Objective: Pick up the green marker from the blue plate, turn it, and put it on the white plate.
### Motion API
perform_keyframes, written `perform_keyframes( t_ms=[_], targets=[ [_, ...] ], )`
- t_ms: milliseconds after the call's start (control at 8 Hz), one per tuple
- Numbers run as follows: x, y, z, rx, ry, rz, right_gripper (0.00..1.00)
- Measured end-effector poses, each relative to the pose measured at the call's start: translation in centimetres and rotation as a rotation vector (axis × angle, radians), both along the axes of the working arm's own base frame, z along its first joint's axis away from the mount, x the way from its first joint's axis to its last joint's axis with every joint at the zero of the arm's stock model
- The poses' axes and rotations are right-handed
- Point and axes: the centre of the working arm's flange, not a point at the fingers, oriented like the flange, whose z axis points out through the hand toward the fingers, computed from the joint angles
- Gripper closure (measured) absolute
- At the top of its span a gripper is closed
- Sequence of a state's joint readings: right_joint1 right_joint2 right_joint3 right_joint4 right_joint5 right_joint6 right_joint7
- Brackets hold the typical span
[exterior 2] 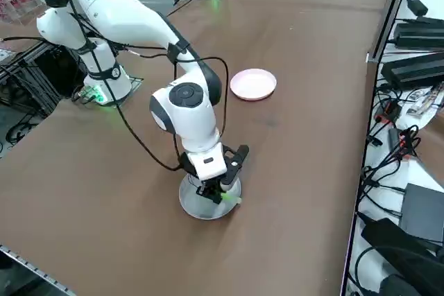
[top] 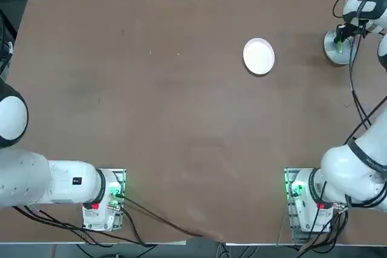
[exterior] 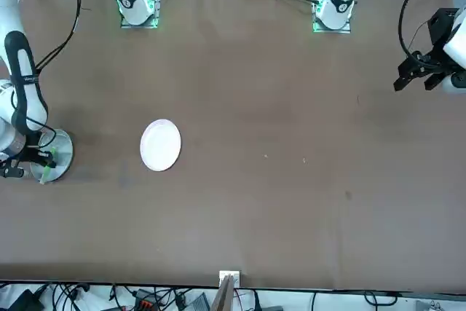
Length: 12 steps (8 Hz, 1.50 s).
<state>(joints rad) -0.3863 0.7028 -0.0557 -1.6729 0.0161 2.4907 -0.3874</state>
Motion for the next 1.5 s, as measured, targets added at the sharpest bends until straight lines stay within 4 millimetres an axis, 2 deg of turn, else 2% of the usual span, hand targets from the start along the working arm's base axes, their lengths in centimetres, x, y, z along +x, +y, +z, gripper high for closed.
perform_keyframes(
  t_ms=[250, 500, 625, 750, 1000, 1250, 1500],
  targets=[
    [0.3, 0.0, 1.9, 0.007, 0.009, 0.002, 0.84],
    [0.7, 1.1, 6.5, 0.032, 0.031, 0.004, 0.84],
    [1.0, 2.7, 9.4, 0.049, 0.045, -0.017, 0.84],
    [1.4, 5.5, 12.3, 0.067, 0.059, -0.053, 0.84],
    [2.6, 13.9, 16.4, 0.089, 0.086, -0.156, 0.84],
    [3.3, 22.3, 17.9, 0.097, 0.104, -0.284, 0.84],
    [3.5, 29.5, 17.8, 0.099, 0.109, -0.445, 0.84]
  ],
)
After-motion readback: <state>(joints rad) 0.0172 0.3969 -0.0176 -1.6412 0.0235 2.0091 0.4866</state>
